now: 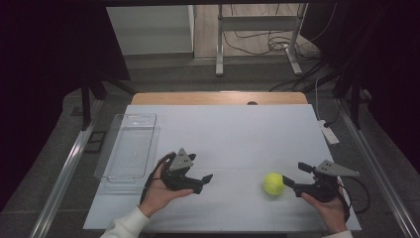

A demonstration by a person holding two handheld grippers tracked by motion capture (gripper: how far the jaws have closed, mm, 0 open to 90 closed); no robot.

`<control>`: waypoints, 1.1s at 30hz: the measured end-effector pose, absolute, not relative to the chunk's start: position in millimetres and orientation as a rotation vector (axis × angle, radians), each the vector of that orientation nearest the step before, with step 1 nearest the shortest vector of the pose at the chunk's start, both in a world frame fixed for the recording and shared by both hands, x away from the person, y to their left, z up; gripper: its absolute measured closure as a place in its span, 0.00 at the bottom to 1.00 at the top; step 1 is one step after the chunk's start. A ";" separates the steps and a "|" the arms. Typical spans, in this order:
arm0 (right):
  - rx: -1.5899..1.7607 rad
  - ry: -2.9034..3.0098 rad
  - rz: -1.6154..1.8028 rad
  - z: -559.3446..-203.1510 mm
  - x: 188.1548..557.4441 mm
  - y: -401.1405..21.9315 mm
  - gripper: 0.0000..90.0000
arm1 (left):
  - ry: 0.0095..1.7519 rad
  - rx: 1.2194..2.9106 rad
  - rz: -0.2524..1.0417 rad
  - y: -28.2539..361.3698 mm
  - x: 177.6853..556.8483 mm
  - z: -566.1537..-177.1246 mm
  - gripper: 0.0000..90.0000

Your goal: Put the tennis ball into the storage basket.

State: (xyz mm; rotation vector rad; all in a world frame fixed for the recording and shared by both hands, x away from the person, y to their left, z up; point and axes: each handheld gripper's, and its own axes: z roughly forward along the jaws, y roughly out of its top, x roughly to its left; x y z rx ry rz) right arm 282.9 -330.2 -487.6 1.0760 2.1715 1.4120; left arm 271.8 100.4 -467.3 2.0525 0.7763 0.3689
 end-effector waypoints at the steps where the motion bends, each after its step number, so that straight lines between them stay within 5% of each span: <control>1: 1.076 2.172 1.410 -487.5 282.8 -330.3 0.15 | 0.773 2.055 0.370 99.3 272.2 -467.3 0.14; 33: 1.081 2.167 1.413 -488.0 282.6 -331.7 0.15 | 0.705 2.094 0.330 65.7 282.0 -465.5 0.14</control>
